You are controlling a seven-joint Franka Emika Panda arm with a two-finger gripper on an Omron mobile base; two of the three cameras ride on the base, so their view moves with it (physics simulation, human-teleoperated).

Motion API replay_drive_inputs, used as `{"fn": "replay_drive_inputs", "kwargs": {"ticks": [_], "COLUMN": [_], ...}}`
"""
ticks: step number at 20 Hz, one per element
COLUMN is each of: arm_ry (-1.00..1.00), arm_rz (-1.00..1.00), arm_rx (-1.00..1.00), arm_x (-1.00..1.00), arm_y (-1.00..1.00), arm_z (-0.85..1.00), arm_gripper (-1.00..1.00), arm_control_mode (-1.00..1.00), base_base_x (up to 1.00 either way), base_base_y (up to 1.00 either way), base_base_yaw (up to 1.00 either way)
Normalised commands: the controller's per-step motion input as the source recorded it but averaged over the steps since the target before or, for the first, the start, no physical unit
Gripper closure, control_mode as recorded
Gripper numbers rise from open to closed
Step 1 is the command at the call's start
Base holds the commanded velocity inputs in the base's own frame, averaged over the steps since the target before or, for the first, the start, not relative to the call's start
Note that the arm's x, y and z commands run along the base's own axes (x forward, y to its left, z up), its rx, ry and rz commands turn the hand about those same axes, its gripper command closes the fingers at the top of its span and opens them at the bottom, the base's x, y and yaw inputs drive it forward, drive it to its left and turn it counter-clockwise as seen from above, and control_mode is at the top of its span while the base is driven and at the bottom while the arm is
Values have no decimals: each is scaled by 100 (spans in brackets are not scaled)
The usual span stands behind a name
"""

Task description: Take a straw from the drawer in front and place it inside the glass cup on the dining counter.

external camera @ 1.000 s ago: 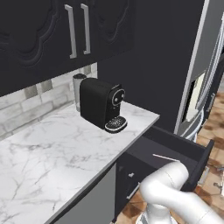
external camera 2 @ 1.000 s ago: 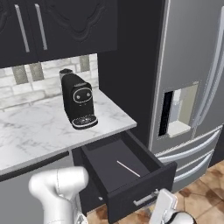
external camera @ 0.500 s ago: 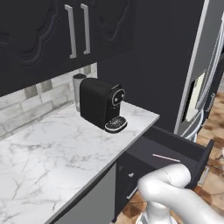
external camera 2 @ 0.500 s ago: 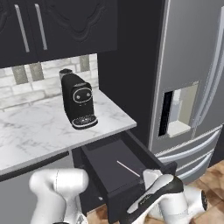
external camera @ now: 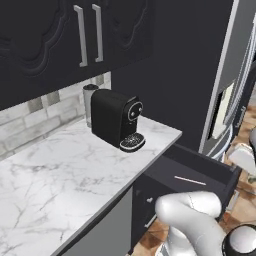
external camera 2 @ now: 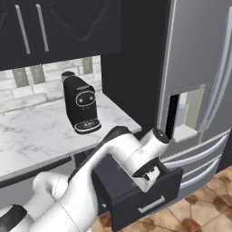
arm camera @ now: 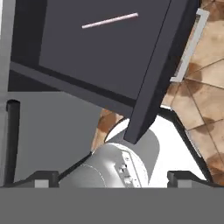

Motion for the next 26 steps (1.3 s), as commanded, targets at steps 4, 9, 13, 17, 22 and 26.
{"fn": "replay_drive_inputs", "kwargs": {"ticks": [4,9,13,17,22,26], "arm_ry": [16,20,21,12,11,13], "arm_rz": [15,22,38,53,49,35], "arm_rx": [-45,-28,-12,-3,0,7], "arm_x": [12,68,84,52,25,5], "arm_y": [54,19,-4,-16,0,5], "arm_z": [100,48,-41,-59,-58,-64], "arm_gripper": [-100,-100,-100,-100,-100,-100], "arm_control_mode": [-100,-100,-100,-100,-100,-100], "base_base_x": [0,0,0,0,0,0], "base_base_y": [0,0,0,0,0,0], "base_base_yaw": [0,0,0,0,0,0]}}
